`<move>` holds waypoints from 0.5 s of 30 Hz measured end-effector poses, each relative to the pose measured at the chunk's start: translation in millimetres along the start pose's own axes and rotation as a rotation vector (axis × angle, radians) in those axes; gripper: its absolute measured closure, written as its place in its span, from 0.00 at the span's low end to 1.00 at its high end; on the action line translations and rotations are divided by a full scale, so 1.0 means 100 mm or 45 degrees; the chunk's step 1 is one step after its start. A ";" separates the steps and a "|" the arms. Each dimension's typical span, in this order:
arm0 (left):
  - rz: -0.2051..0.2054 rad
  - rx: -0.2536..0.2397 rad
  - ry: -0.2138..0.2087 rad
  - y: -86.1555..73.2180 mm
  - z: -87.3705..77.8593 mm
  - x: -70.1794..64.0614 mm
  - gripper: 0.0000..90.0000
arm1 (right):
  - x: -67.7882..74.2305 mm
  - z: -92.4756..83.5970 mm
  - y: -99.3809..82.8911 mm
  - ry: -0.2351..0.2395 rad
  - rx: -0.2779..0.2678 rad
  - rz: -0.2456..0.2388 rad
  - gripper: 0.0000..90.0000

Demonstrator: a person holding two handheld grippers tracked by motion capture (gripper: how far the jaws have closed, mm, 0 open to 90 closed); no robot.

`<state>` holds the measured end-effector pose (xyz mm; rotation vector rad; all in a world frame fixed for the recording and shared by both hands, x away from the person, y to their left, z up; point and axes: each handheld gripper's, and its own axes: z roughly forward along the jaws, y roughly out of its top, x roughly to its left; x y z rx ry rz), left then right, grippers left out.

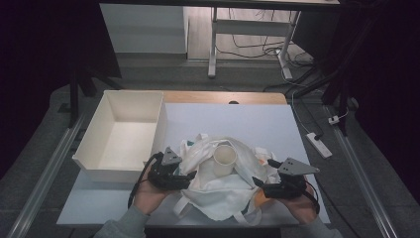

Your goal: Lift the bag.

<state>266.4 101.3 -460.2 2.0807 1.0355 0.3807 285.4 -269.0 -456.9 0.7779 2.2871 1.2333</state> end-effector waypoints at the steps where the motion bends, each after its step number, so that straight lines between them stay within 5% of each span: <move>1: -0.005 0.001 0.005 -0.03 -0.01 0.00 0.33 | 0.00 0.00 -0.01 0.000 0.003 -0.001 0.22; 10: -0.051 0.029 -0.015 -0.22 -0.04 0.01 0.35 | -0.02 -0.03 -0.08 -0.058 0.036 0.022 0.25; 15: -0.120 0.050 -0.084 -0.27 0.00 0.09 0.49 | -0.04 0.03 -0.12 -0.101 0.099 0.064 0.30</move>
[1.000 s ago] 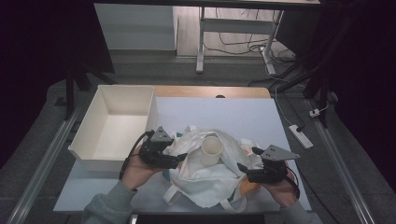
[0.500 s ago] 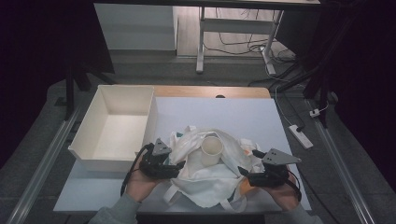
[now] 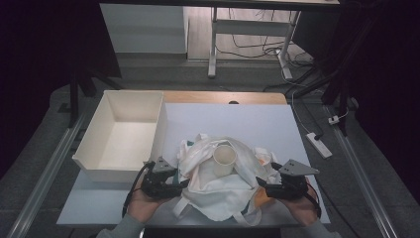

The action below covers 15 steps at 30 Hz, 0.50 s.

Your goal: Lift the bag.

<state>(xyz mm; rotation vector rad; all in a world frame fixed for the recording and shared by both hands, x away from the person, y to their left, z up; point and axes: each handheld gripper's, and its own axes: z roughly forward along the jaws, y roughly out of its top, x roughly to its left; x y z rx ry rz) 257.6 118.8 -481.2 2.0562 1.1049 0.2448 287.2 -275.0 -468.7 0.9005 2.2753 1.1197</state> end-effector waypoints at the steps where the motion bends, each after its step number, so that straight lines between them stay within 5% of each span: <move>1: -0.004 0.004 0.002 0.00 0.01 0.01 0.52 | 0.00 0.02 -0.01 -0.016 0.023 -0.001 0.31; 5: -0.005 0.032 -0.015 -0.02 0.04 0.03 0.69 | -0.03 0.09 -0.06 -0.002 0.074 0.057 0.44; 8: 0.014 0.060 -0.036 -0.02 0.06 0.03 0.80 | -0.06 0.11 -0.07 0.033 0.156 0.102 0.67; 11: 0.033 0.061 -0.048 -0.02 0.05 0.04 0.86 | -0.07 0.12 -0.08 0.046 0.223 0.092 0.85; 15: 0.066 0.028 -0.034 0.00 0.01 0.01 0.89 | -0.01 0.07 -0.03 0.051 0.226 0.012 0.95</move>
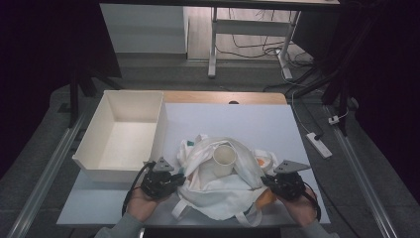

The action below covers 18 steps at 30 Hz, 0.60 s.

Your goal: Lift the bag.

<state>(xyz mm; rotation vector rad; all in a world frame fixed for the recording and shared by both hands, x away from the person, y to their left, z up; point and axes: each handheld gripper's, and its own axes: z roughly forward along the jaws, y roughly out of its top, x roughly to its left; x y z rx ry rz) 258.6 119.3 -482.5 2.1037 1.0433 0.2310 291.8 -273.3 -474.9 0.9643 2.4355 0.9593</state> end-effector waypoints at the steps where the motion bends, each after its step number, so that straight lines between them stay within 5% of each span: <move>1: 0.010 -0.010 -0.003 0.01 -0.02 0.00 0.90 | 0.01 -0.02 0.02 -0.005 -0.011 -0.014 0.95; 10: 0.022 -0.132 -0.051 0.09 -0.16 0.07 0.97 | -0.01 -0.21 0.12 -0.066 -0.163 -0.044 0.96; 18: 0.040 -0.152 -0.062 0.16 -0.20 0.11 0.99 | -0.01 -0.24 0.22 -0.109 -0.259 -0.063 0.97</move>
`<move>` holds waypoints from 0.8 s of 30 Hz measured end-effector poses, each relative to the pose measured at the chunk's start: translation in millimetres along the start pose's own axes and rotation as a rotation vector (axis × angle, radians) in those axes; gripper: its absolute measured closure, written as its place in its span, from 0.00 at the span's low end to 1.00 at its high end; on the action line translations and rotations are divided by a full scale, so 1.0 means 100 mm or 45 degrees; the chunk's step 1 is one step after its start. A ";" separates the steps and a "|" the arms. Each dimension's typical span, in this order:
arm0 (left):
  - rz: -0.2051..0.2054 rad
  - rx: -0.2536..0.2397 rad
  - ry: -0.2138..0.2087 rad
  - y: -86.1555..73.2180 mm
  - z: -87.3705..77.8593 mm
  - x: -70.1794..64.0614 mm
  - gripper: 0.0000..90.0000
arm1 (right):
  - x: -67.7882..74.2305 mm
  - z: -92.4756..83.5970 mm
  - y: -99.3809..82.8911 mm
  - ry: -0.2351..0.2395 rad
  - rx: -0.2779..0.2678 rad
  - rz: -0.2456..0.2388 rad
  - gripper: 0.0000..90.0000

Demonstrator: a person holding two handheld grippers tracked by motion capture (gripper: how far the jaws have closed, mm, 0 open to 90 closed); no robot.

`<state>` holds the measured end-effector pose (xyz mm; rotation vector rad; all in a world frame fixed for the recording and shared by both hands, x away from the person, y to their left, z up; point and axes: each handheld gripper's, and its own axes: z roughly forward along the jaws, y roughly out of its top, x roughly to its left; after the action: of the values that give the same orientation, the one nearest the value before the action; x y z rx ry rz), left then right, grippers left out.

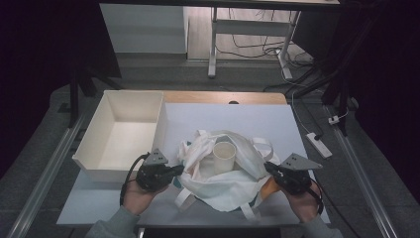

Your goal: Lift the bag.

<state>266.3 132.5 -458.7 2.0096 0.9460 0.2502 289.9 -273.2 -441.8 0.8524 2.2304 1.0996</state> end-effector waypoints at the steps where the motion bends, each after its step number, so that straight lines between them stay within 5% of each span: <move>1: 0.002 -0.006 -0.002 0.01 -0.01 0.00 0.99 | 0.00 -0.01 0.01 -0.002 -0.011 -0.001 0.97; 16: 0.033 -0.149 -0.009 0.29 -0.22 0.02 0.99 | -0.05 -0.16 0.34 -0.017 -0.193 -0.009 0.99; 24: 0.035 -0.149 -0.011 0.30 -0.22 0.03 0.99 | -0.12 -0.07 0.33 -0.009 -0.128 0.021 1.00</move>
<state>273.5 138.7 -422.9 1.9161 0.8787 0.3054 303.6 -269.6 -409.5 0.8330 2.1459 1.2036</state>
